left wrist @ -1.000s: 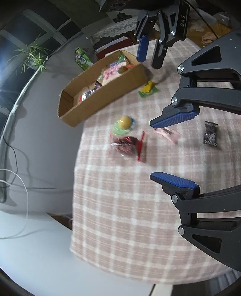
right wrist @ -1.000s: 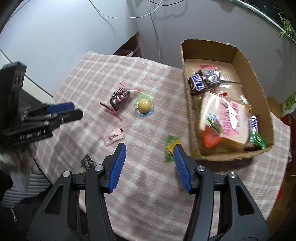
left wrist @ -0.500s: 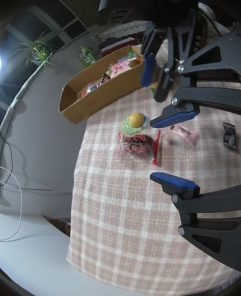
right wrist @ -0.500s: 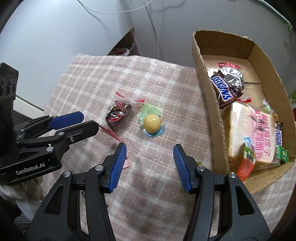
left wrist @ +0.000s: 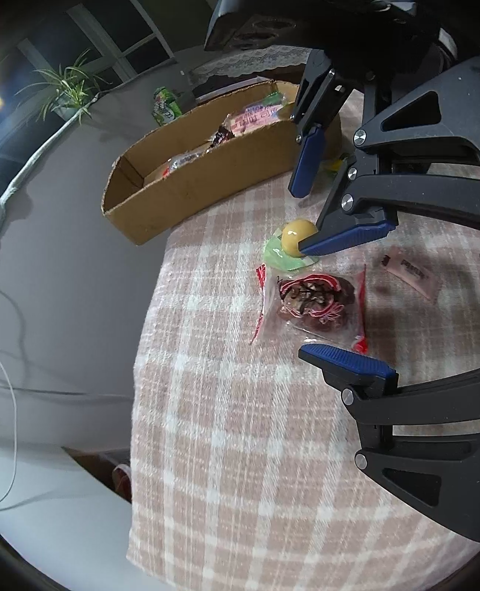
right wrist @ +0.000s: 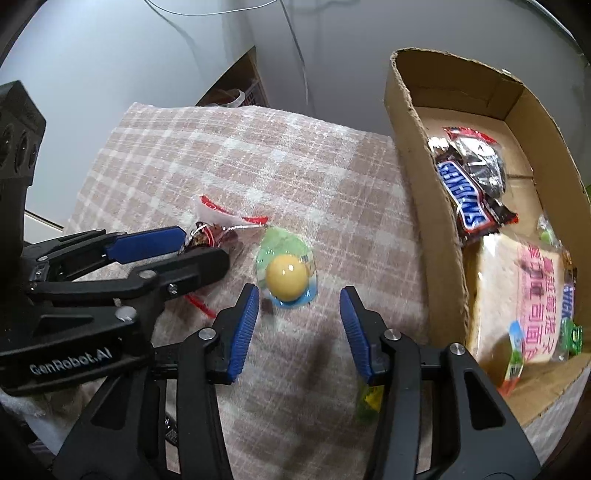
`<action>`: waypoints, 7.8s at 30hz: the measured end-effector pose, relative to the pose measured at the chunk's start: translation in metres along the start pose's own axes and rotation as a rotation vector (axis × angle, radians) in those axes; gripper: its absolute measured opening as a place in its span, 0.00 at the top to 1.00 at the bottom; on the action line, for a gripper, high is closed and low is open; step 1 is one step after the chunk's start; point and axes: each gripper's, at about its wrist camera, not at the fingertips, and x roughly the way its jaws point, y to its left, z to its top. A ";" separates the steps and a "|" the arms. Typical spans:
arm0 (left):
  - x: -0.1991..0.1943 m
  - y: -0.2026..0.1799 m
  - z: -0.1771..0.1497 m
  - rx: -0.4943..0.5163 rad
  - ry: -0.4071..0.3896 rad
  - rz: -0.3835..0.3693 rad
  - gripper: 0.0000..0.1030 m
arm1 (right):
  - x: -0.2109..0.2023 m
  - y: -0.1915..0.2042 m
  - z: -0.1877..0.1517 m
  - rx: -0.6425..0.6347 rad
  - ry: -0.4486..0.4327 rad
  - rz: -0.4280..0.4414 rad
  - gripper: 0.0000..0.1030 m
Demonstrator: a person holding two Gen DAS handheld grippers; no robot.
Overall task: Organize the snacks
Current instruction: 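Grasp the red-ribboned candy bag with the left tool while the right grasps the yellow ball candy, then carry the candy bag and yellow ball candy over the box with both tools, then open both tools to release the candy bag and ball candy into the box, then move both tools back over the tablecloth toward the yellow candy packet, then lower the left tool toward the green and yellow candies on the cloth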
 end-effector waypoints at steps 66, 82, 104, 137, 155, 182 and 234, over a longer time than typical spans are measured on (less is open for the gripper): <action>-0.059 -0.094 0.028 0.237 -0.160 -0.044 0.72 | -0.132 -0.076 -0.008 0.040 -0.217 -0.064 0.73; -0.024 -0.145 0.046 0.321 -0.132 -0.055 0.72 | -0.122 -0.146 -0.016 0.156 -0.198 -0.140 0.73; 0.012 -0.176 0.060 0.355 -0.102 -0.018 0.72 | -0.097 -0.177 -0.009 0.219 -0.152 -0.111 0.73; -0.002 -0.182 0.056 0.367 -0.127 -0.006 0.57 | -0.108 -0.170 -0.012 0.207 -0.160 -0.154 0.46; -0.043 -0.174 0.033 0.382 -0.183 -0.014 0.49 | -0.148 -0.134 -0.040 0.233 -0.239 -0.117 0.21; -0.090 -0.050 -0.065 0.178 -0.129 0.064 0.39 | -0.132 -0.095 -0.125 0.260 -0.178 0.006 0.20; 0.061 -0.125 -0.036 0.482 0.065 -0.061 0.85 | -0.069 -0.115 -0.142 0.305 -0.103 0.042 0.61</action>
